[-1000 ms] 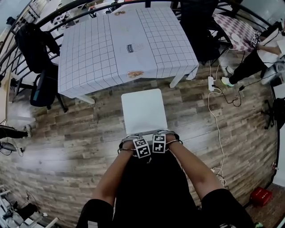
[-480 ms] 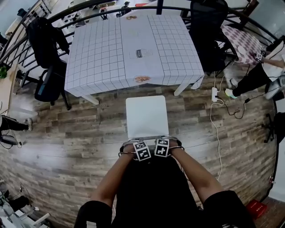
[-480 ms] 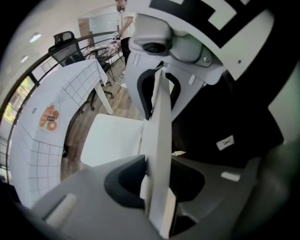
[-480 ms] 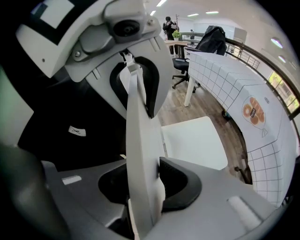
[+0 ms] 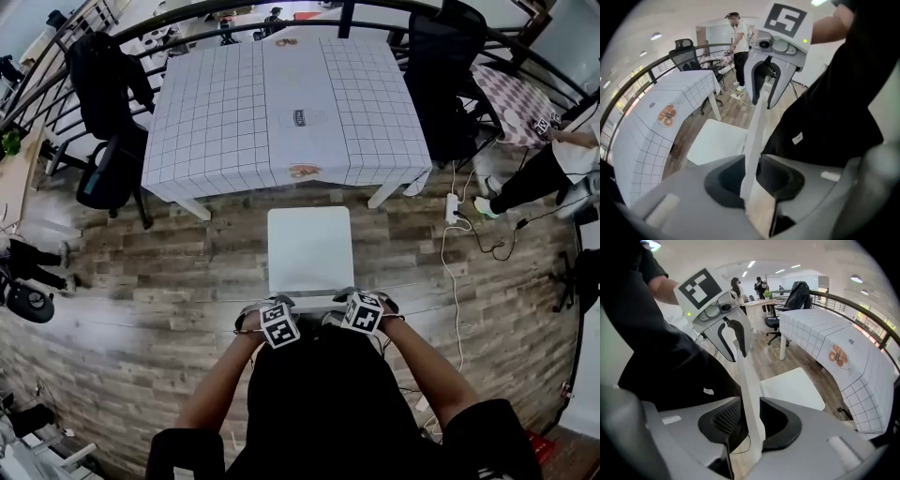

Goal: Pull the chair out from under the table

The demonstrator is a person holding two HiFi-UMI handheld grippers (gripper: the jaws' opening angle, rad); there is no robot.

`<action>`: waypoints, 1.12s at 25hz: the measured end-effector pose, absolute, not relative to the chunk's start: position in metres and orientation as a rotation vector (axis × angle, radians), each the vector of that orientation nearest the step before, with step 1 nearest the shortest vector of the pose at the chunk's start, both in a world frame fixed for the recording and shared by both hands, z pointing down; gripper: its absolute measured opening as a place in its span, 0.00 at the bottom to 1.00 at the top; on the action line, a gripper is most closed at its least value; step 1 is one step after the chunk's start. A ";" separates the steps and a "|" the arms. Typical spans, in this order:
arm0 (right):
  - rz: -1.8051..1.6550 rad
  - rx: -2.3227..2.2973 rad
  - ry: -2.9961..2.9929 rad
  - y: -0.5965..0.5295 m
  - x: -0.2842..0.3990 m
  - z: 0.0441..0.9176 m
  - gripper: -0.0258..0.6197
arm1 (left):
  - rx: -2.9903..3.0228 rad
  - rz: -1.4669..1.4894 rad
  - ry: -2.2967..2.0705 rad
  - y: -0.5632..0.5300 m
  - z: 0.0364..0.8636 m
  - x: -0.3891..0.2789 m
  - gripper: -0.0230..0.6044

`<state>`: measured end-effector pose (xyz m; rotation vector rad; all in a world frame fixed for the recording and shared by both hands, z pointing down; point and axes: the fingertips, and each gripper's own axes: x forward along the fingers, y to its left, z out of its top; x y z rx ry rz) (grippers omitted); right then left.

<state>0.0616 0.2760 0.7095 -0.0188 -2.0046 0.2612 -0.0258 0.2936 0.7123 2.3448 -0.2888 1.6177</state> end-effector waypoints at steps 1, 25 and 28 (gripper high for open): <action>0.289 0.004 -2.032 0.280 0.063 0.705 0.23 | 2.350 1.568 -0.327 0.298 0.707 -0.026 0.21; 0.240 0.836 -2.777 0.241 0.095 0.466 0.19 | 2.675 0.553 -1.186 0.258 0.466 0.033 0.14; 0.234 0.888 -2.784 0.217 0.070 0.414 0.15 | 2.679 0.421 -1.155 0.236 0.423 0.011 0.08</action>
